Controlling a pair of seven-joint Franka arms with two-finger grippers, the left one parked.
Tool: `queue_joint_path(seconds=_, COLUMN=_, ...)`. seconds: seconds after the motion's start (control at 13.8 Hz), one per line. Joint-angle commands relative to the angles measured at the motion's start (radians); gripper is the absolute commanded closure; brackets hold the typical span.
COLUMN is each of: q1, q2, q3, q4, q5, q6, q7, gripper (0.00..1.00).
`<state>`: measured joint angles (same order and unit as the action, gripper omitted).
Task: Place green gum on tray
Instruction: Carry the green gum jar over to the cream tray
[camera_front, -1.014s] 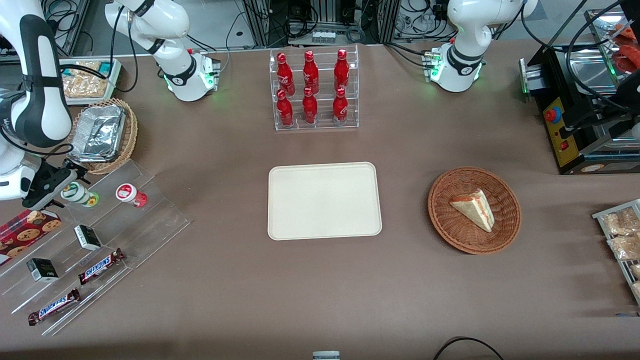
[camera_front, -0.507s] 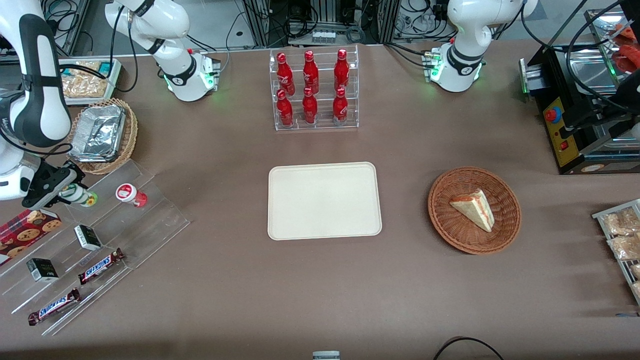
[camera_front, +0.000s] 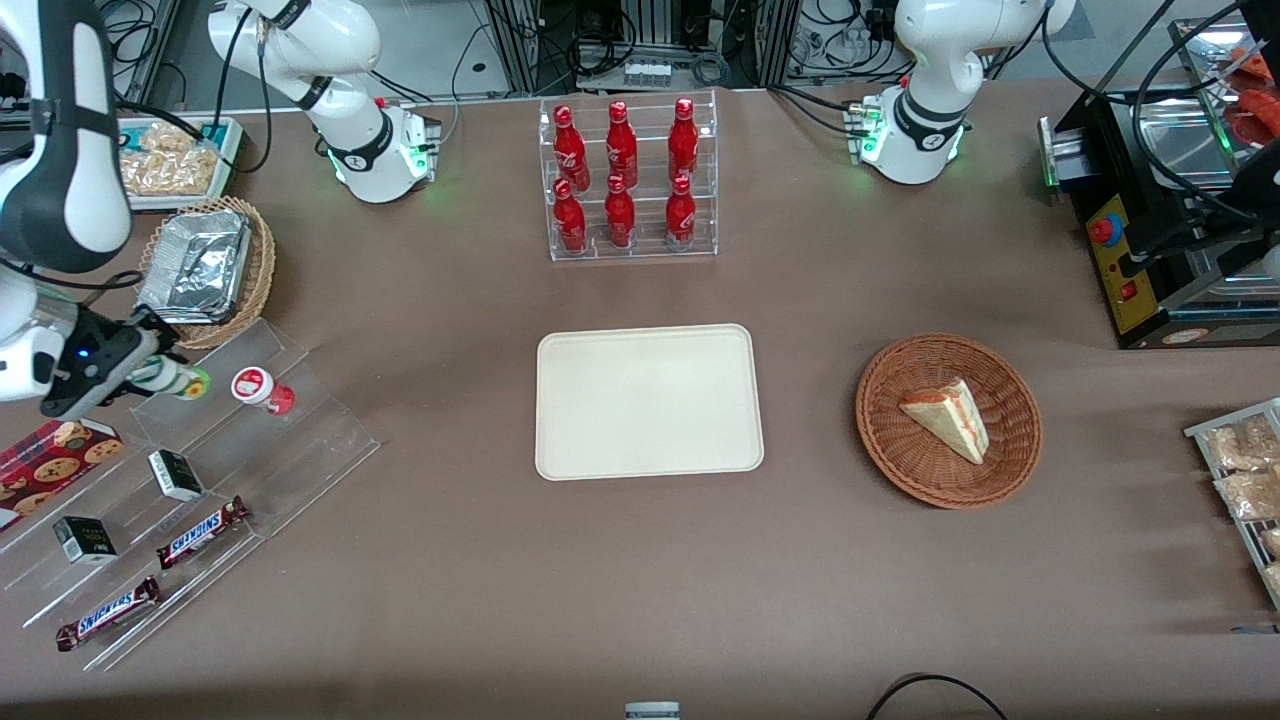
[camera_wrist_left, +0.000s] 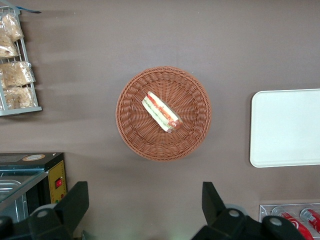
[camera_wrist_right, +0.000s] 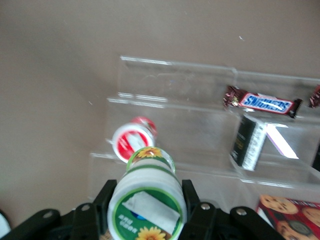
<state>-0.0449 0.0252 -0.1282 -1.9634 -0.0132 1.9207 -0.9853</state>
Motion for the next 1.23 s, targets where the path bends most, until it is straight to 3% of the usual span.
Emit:
queue_joint_path(seconds=0.0, q1=0.091, q2=0.007, q3=-0.005, q4=0.049, q5=0.012, q6=-0.084, q7=0.173, gripper=1.00)
queue_joint_path(seconds=0.58, q1=0.483, q2=0.060, q3=-0.005, q4=0.101, q5=0.041, q6=-0.078, q7=0.885, gripper=1.00)
queue_joint_path(seconds=0.94, q1=0.672, q2=0.275, q3=-0.005, q4=0.309, q5=0.059, q6=-0.062, q7=1.248, gripper=1.00)
queue_joint_path(seconds=1.16, q1=0.746, q2=0.399, q3=-0.005, q4=0.440, q5=0.107, q6=-0.026, q7=1.417, gripper=1.00)
